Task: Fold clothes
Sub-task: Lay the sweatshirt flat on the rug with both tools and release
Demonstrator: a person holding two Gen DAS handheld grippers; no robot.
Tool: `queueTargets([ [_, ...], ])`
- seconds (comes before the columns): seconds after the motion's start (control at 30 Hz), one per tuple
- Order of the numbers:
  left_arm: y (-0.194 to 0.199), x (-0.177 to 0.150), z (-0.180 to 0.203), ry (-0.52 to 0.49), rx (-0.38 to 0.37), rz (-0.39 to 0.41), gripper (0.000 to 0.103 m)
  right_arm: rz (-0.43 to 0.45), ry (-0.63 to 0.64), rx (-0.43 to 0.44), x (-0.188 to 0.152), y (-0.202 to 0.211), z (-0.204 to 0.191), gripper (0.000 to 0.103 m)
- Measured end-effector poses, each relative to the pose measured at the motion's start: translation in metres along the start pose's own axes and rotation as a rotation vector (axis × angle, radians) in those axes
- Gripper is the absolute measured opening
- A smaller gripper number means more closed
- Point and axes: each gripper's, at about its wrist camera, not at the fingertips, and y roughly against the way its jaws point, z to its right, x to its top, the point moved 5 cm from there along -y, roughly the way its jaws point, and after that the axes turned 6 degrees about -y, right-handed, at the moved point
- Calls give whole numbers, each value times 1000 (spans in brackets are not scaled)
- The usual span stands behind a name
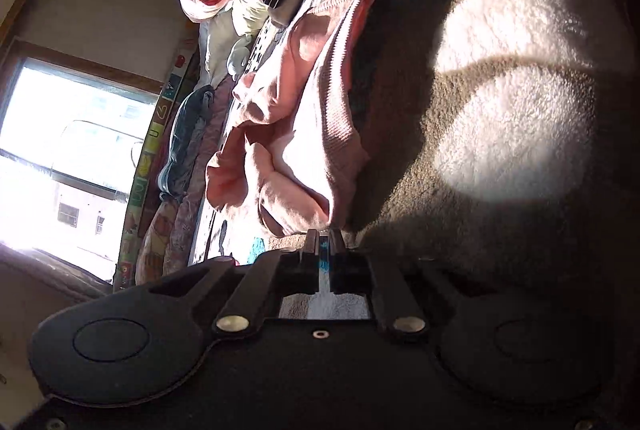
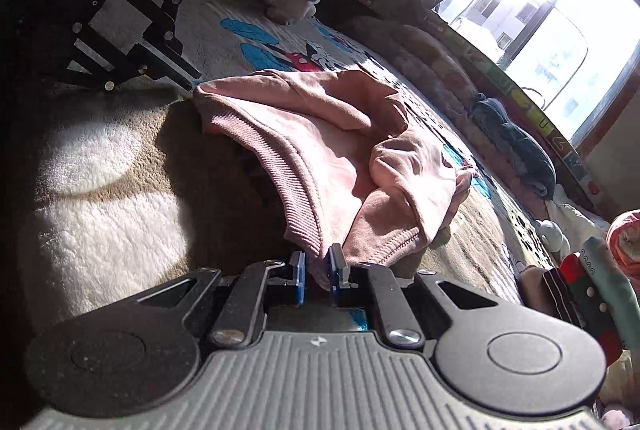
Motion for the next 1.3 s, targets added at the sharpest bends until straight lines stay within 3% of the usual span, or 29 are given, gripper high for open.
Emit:
queueTargets([
  [0.03,3,1,-3,27,5,0,6,9,3,-9,1,1,0,13],
  [0.1,8,8,2,-6,44,23,23,15,17,-22,2,-1,-2,14],
  [0.13,8,11,7,-38,68,29,52,14,27,-26,2,-3,-4,16],
  [0.17,9,15,13,-79,96,45,62,14,38,-31,2,-4,-6,27],
  [0.23,4,22,15,-110,111,50,62,20,68,-51,1,-8,-12,42],
  [0.33,-7,28,12,-138,108,57,59,40,90,-66,1,-11,-17,41],
  [0.4,-6,32,1,-140,100,46,23,41,70,-41,1,-14,-14,25],
  [0.43,-5,34,-5,-142,96,41,13,44,48,-37,3,-11,-10,14],
  [0.5,-3,39,-16,-143,84,31,13,55,5,-27,7,-3,0,14],
  [0.57,7,38,-20,-94,-8,47,12,88,-31,-3,10,14,9,14],
  [0.67,8,31,-11,0,-170,52,12,29,-29,62,-3,8,6,14],
  [0.77,9,26,3,45,-212,25,12,-18,-18,127,-13,6,0,16],
  [0.87,23,26,3,132,-239,10,13,-10,0,166,-12,23,-2,22],
  [0.93,36,25,-2,188,-267,4,21,3,-38,209,-9,37,2,24],
  [0.97,41,27,-10,245,-252,18,34,19,-80,222,-7,42,7,25],
  [1.0,45,28,-19,304,-237,32,37,37,-126,229,-3,47,12,25],
  [1.13,31,37,-52,596,-202,41,37,126,-371,162,16,38,37,27],
  [1.2,11,44,-58,736,-183,24,37,163,-505,172,21,25,45,28],
  [1.27,-7,40,-52,882,-231,-1,37,144,-578,195,18,8,43,29],
  [1.3,-19,36,-42,937,-272,-35,37,78,-599,216,11,-8,38,31],
])
